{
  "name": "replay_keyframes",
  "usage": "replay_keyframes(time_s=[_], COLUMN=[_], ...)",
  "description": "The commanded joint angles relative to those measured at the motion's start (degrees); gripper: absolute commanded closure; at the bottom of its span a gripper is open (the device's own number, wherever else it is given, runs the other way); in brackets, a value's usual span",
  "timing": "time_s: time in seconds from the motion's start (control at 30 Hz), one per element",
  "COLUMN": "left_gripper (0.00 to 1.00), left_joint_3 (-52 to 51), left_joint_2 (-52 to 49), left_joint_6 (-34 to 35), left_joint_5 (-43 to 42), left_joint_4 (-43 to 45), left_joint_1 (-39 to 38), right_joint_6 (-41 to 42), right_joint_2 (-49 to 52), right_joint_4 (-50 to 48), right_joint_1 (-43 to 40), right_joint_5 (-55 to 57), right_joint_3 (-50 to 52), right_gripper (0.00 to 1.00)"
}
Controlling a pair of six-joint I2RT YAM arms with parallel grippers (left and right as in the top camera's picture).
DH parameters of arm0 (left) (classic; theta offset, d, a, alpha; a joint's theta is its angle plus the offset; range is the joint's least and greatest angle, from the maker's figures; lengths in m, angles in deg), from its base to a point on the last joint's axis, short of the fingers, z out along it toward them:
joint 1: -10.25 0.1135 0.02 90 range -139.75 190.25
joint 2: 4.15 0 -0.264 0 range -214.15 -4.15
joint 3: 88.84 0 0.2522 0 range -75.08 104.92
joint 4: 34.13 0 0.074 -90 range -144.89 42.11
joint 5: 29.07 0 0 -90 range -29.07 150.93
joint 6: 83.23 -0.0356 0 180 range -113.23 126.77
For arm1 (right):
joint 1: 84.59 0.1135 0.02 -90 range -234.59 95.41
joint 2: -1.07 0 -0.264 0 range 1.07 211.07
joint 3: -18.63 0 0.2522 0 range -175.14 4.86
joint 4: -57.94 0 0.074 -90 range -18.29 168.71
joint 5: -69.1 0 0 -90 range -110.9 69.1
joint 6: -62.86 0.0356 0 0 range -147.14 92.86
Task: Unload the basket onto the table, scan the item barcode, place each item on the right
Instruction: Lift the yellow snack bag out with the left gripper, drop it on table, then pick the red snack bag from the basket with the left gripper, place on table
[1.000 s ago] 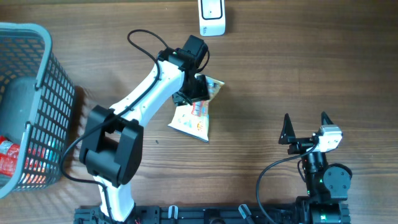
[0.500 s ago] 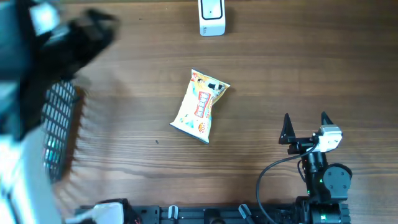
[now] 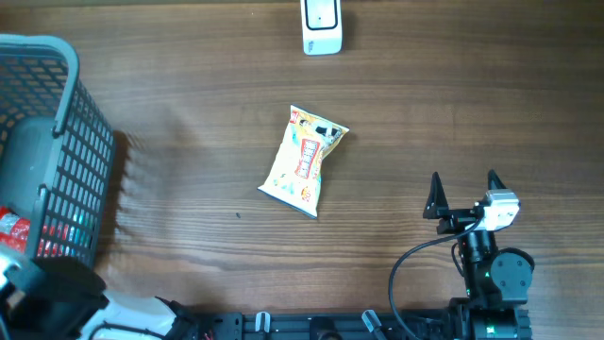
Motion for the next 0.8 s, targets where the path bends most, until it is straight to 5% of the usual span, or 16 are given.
replay_keyframes(time_s=[0.0, 0.17, 0.43, 0.57, 0.77], left_gripper=[0.00, 0.00, 0.00, 0.00, 0.01], left_joint_3=[0.1, -5.9, -26.5, -33.4, -39.2], left_joint_2=[-4.3, -8.0, -8.0, -8.0, -8.0], left_joint_6=[1.0, 1.0, 0.9, -4.7, -4.6], left_joint_5=[4.5, 6.4, 11.3, 11.8, 13.0], left_joint_4=[-0.3, 3.5, 21.8, 31.9, 38.5], left_joint_1=[0.2, 0.1, -4.7, -5.3, -3.2], right_joint_6=[-0.2, -0.2, -0.2, -0.2, -0.2], right_joint_2=[-0.3, -0.3, -0.3, -0.3, -0.3], right_joint_4=[-0.2, -0.2, -0.2, -0.2, -0.2], right_joint_1=[-0.2, -0.2, -0.2, -0.2, -0.2], right_joint_5=[0.6, 0.6, 0.6, 0.6, 0.6], right_joint_3=[0.1, 0.1, 0.1, 0.1, 0.1], right_gripper=[0.01, 0.00, 0.00, 0.00, 0.00])
